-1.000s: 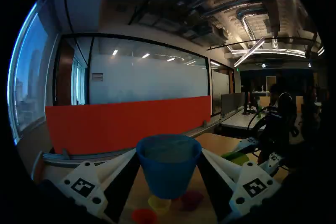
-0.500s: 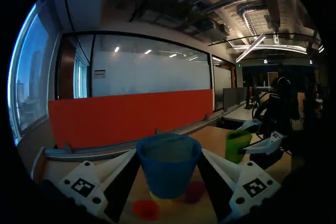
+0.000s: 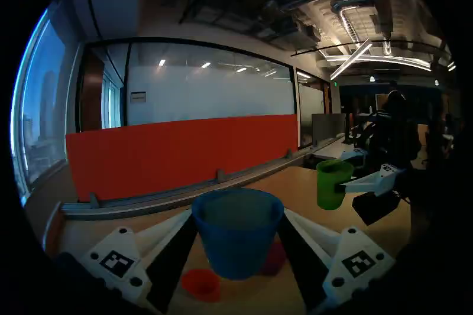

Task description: Pour water

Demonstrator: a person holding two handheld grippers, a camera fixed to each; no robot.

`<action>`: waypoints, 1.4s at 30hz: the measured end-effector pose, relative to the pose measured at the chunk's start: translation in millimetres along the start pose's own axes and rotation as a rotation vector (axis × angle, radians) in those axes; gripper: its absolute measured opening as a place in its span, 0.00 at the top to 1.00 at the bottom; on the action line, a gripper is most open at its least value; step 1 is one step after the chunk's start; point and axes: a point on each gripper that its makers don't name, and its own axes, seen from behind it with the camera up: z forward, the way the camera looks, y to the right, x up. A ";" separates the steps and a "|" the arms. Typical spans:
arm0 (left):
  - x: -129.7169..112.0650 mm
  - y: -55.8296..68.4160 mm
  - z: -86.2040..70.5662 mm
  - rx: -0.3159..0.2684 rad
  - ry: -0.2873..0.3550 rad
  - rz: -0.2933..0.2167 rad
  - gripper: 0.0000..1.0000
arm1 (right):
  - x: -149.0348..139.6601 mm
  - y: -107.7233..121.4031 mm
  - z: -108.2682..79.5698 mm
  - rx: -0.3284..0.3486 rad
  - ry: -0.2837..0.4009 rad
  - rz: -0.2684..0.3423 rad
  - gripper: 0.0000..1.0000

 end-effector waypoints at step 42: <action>-145.9 4.2 2.7 -0.023 -0.327 0.029 0.14 | -92.0 5.5 6.5 0.059 -0.284 0.040 0.10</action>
